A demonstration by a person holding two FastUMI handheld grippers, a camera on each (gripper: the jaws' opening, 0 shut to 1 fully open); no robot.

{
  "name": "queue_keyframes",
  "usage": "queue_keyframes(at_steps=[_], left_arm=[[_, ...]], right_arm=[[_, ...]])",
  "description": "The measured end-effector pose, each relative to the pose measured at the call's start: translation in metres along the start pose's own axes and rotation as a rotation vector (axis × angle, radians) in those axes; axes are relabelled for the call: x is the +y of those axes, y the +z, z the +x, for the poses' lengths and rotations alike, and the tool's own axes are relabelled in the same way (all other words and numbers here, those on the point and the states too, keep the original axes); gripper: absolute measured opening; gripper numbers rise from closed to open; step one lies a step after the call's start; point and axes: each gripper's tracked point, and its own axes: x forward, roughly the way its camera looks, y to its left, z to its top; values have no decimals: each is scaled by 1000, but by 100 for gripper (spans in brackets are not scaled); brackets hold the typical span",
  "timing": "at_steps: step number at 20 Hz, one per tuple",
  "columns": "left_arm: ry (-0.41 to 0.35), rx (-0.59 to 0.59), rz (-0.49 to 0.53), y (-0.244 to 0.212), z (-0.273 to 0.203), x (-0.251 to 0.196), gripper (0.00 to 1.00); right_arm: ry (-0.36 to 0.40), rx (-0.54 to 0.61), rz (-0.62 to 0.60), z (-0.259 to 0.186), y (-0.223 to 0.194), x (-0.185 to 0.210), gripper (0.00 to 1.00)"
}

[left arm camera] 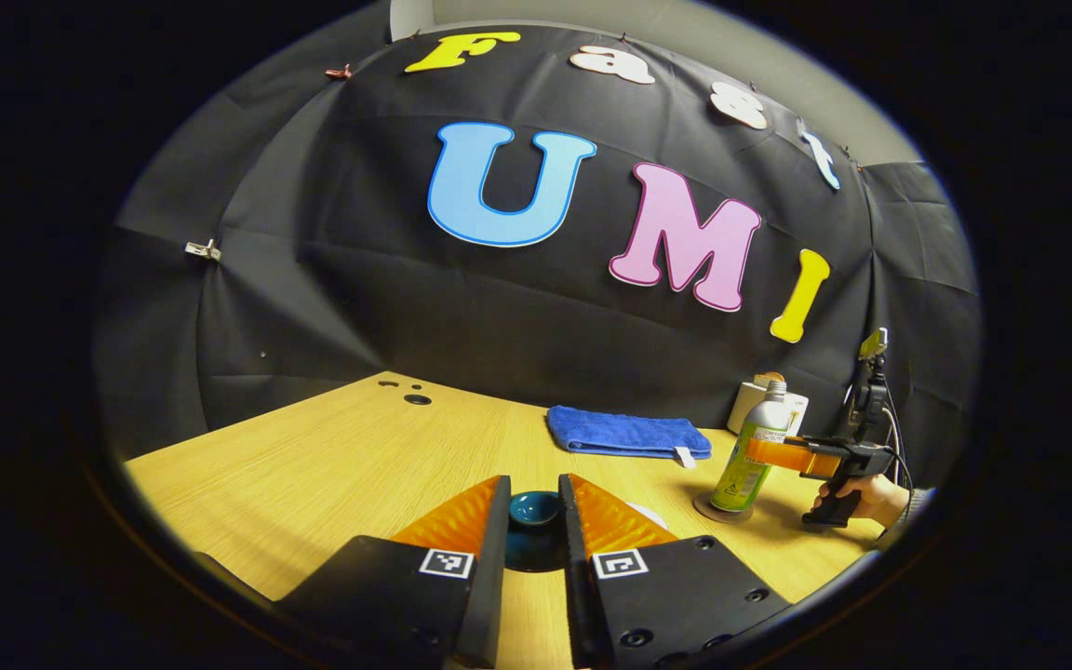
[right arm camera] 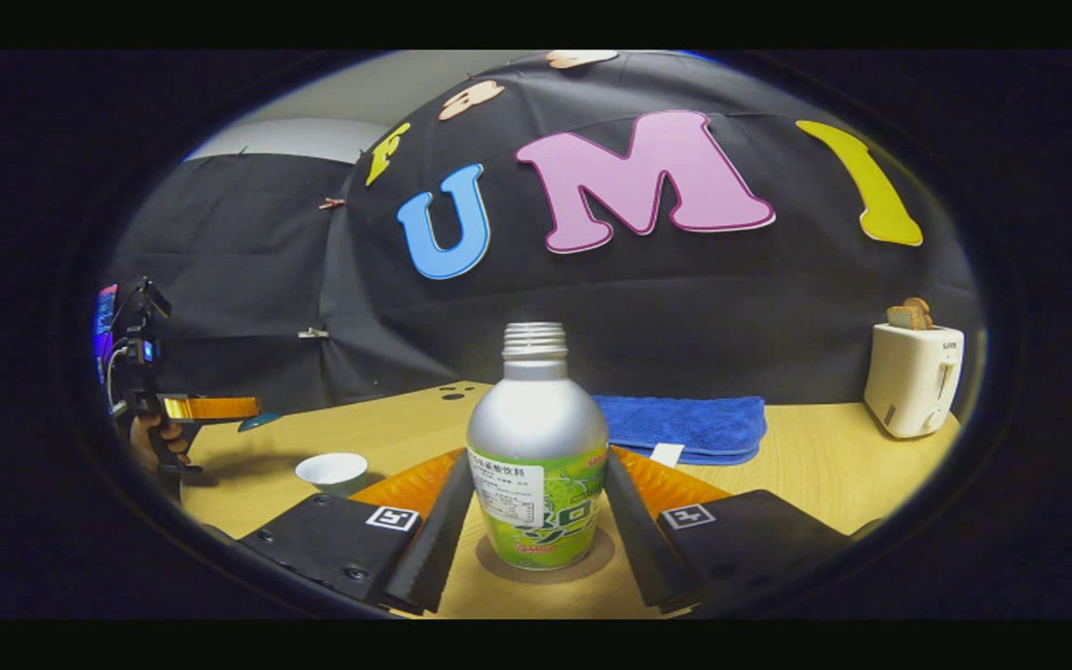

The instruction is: Open the teacup lid with one hand, grasp the water bottle and pour water into the teacup with the other hand; after pouring, place the water bottle on the coaster and then close the teacup lid.

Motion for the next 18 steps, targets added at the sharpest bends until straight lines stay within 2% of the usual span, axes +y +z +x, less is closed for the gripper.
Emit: queue_keyframes(at_steps=[9,12,18], left_arm=[[-3,4,-4,-3,1,-1,32],[-13,10,0,-4,0,-7,35],[-89,7,11,-8,4,-45,33]], right_arm=[[-7,28,2,-4,-4,2,83],[-5,30,3,-10,-4,3,90],[-9,37,-3,-31,-4,6,92]])
